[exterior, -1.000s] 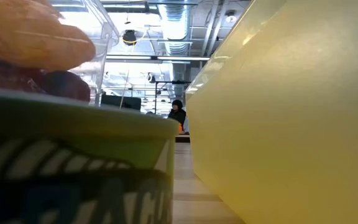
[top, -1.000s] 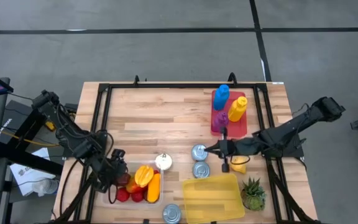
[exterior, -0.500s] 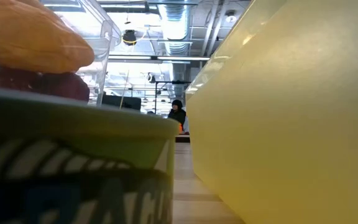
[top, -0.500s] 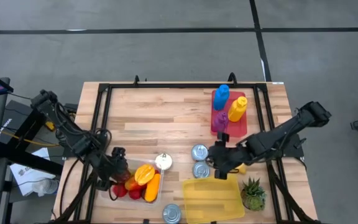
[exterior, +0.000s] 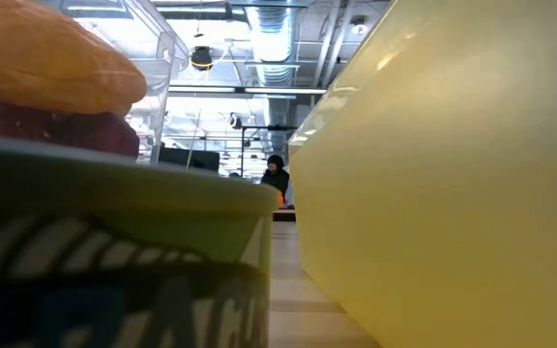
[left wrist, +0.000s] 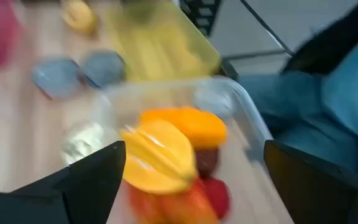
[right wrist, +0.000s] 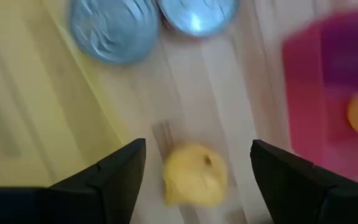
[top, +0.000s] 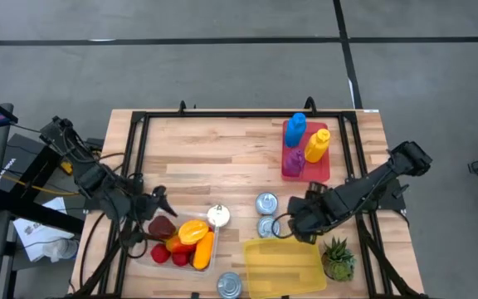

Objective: Pick & Place Food Item
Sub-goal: Put the yellow pear into the transparent bin

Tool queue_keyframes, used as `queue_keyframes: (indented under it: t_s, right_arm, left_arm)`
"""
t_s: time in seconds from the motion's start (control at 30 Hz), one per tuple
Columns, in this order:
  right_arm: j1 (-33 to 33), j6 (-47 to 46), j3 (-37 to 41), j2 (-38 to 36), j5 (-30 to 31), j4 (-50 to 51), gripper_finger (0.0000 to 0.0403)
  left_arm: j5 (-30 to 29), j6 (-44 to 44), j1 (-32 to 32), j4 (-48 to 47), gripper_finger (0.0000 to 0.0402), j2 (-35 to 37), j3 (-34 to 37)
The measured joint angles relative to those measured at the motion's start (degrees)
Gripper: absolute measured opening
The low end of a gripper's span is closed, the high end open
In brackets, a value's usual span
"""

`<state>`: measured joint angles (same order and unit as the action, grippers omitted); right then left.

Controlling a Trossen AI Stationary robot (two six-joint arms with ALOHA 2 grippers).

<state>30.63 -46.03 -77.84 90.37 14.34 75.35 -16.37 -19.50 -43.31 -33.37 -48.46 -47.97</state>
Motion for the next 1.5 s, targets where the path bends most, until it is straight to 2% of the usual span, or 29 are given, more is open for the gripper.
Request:
queue_keyframes:
  t_s: [0.23, 0.37, 0.57, 0.77, 0.97, 1.1, 1.33, 1.43, 1.5]
  right_arm:
    - [2.2, -5.9, 0.8, -1.2, -0.2, 6.1, 0.0278]
    - [2.8, -7.9, 5.5, -3.0, -2.2, 3.9, 0.0278]
    - [3.2, -11.4, 15.0, -8.2, -6.1, -5.1, 0.0278]
    - [3.1, -14.5, 24.8, -12.7, -10.0, -12.0, 0.0278]
    - [2.2, -15.1, 31.5, -14.0, -10.9, -18.4, 0.0278]
    - [0.5, -13.4, 34.2, -13.8, -11.5, -23.2, 0.0278]
    - [-1.8, -9.6, 34.5, -12.7, -11.7, -24.2, 0.0273]
    - [-2.2, -9.4, 34.6, -12.4, -11.5, -24.3, 0.0254]
    - [-2.2, -9.3, 34.6, -12.4, -11.5, -24.7, 0.0226]
  left_arm:
    - [-9.2, 7.3, 0.2, 5.1, 0.0372, -0.7, 0.7]
    - [-12.6, 9.4, 0.6, 11.7, 0.0372, -1.3, 3.9]
    - [-12.8, 12.1, 1.6, 17.9, 0.0373, -1.2, 7.7]
    - [-12.8, 12.2, 1.6, 18.6, 0.0373, -1.2, 8.3]
    - [-12.8, 13.3, 1.6, 19.5, 0.0373, -1.2, 8.3]
    - [-12.8, 13.3, 1.6, 20.0, 0.0373, -1.2, 8.3]
    - [-12.8, 13.3, 1.6, 20.2, 0.0373, -1.2, 8.3]
    - [-12.8, 13.3, 1.6, 20.2, 0.0371, -1.2, 8.3]
    - [-12.8, 13.3, 1.6, 20.2, 0.0369, -1.1, 8.3]
